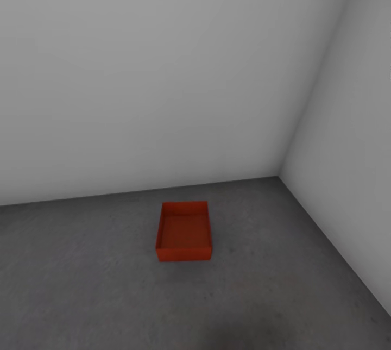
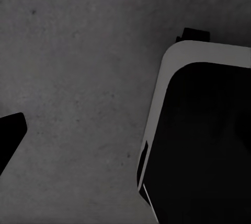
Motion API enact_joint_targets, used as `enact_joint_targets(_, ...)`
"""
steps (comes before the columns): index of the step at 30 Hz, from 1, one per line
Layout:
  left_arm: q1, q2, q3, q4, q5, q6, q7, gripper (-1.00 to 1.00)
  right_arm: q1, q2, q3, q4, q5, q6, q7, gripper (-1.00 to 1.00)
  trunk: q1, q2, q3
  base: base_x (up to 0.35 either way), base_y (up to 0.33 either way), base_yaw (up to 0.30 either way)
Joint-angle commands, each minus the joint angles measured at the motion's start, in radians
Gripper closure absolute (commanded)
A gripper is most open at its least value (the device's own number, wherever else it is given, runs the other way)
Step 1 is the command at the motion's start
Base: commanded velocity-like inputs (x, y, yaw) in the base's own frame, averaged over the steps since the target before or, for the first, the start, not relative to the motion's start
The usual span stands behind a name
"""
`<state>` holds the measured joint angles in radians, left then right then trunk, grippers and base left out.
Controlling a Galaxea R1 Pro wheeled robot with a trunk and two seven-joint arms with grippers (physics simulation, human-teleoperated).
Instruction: Move the two storage containers from the living room to the garage. In the garage, place one container on the floor and stack the other container on top of it (either order is fine).
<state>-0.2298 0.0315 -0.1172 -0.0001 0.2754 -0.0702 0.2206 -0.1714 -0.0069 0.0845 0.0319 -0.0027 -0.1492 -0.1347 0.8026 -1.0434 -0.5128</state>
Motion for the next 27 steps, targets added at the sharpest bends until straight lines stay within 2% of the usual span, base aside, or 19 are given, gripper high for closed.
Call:
enact_joint_targets(1,0.001,0.000,-0.009,0.000,0.009,-0.004,0.002,-1.00,0.003,0.000,0.008,0.003,-0.001,-0.005,0.002,-1.00,0.000,-0.001,0.001,0.000,0.000,0.000)
enact_joint_targets(8,0.004,0.000,-0.010,-0.002,0.001,-0.005,0.003,-1.00,0.027,0.000,0.008,0.003,0.002,-0.022,0.012,-1.00,0.000,-0.001,0.011,0.000,0.000,0.000)
enact_joint_targets(23,0.004,0.001,-0.010,-0.024,-0.002,-0.006,0.003,-1.00,0.030,0.000,0.008,0.003,0.006,-0.037,0.016,-1.00,0.000,-0.001,0.035,0.000,0.000,0.000)
enact_joint_targets(27,0.004,0.001,-0.014,-0.027,-0.004,-0.006,0.003,-1.00,0.030,0.016,0.009,0.003,0.007,-0.030,0.016,-1.00,0.000,-0.001,0.041,0.000,0.000,0.014)
